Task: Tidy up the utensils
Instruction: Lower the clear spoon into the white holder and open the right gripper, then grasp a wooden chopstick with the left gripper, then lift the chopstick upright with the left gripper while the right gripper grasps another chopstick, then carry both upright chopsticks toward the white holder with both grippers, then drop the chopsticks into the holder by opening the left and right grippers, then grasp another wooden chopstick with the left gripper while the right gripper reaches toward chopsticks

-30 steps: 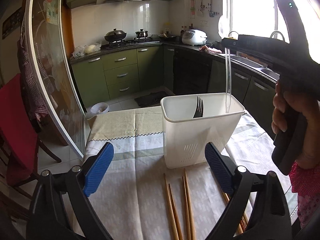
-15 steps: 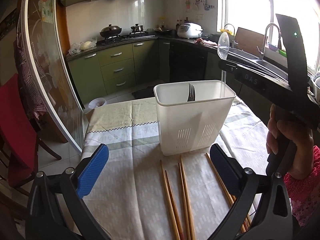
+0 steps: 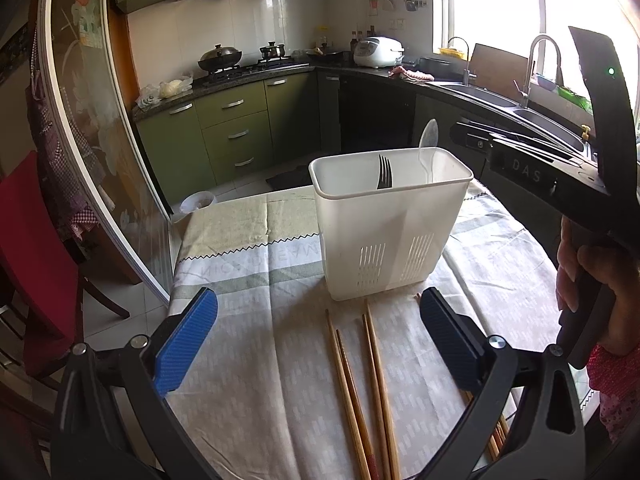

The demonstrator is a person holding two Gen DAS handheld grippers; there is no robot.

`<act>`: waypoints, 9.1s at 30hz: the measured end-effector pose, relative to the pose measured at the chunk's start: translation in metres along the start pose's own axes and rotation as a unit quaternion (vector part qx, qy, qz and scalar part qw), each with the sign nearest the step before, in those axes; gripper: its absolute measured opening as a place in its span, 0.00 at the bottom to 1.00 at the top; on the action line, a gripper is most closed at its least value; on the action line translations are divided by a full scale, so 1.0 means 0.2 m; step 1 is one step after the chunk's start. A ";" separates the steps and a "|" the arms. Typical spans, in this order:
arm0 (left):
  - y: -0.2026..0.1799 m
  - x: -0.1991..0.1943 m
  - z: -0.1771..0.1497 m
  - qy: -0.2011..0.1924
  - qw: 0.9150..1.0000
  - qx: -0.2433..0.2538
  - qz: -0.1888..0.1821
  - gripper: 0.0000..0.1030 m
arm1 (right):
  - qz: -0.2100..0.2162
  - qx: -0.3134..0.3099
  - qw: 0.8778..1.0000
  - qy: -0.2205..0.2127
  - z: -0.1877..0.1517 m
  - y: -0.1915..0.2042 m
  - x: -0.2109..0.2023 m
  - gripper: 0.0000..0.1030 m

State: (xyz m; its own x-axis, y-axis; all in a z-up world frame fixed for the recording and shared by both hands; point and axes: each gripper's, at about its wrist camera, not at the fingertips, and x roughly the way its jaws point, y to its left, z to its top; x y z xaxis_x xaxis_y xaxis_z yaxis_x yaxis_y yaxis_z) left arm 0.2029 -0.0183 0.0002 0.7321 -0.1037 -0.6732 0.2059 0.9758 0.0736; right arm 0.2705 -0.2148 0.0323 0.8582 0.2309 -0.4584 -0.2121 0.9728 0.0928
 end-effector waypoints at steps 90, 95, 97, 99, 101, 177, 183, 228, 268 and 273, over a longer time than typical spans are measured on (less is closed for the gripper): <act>0.14 -0.17 -0.12 0.024 0.998 -0.060 -0.018 0.06 | 0.044 0.000 0.926 0.376 -0.69 -0.10 0.23 0.15; 0.14 -0.20 -0.14 0.019 0.998 -0.055 -0.016 0.06 | 0.037 -0.010 0.923 0.382 -0.68 -0.05 0.27 0.15; 0.14 -0.21 -0.14 0.018 0.998 -0.056 -0.017 0.06 | 0.036 -0.011 0.922 0.386 -0.69 -0.02 0.30 0.15; 0.13 -0.22 -0.15 0.017 0.998 -0.054 -0.017 0.06 | 0.033 -0.016 0.921 0.389 -0.69 0.00 0.31 0.15; 0.13 -0.24 -0.15 0.015 0.998 -0.051 -0.016 0.06 | 0.029 -0.023 0.920 0.390 -0.70 0.02 0.31 0.15; 0.01 -0.52 0.15 -0.067 0.997 -0.013 -0.038 0.06 | 0.102 -0.008 0.995 -0.001 0.01 0.05 -0.80 0.07; -0.03 -0.60 0.34 -0.094 0.995 -0.003 -0.041 0.06 | 0.101 -0.008 0.994 -0.027 0.20 0.06 -0.81 0.07; -0.09 0.03 0.49 -0.058 0.998 -0.020 -0.033 0.06 | 0.053 -0.010 0.998 0.045 0.16 0.08 0.06 0.07; -0.11 0.46 -0.34 0.263 0.963 -0.037 -0.047 0.20 | 0.065 0.004 0.983 0.173 -0.47 -0.12 -0.19 0.14; -0.13 0.49 -0.36 0.273 0.960 -0.035 -0.043 0.12 | 0.066 -0.001 0.982 0.177 -0.47 -0.10 -0.19 0.14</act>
State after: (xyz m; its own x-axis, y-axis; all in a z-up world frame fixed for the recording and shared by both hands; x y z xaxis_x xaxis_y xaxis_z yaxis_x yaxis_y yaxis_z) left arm 0.2223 -0.0402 -0.1201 0.2614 -0.0872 -0.9613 0.1915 0.9808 -0.0369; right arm 0.1973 -0.2456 -0.0352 0.6072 0.3347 -0.7206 -0.3126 0.9344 0.1706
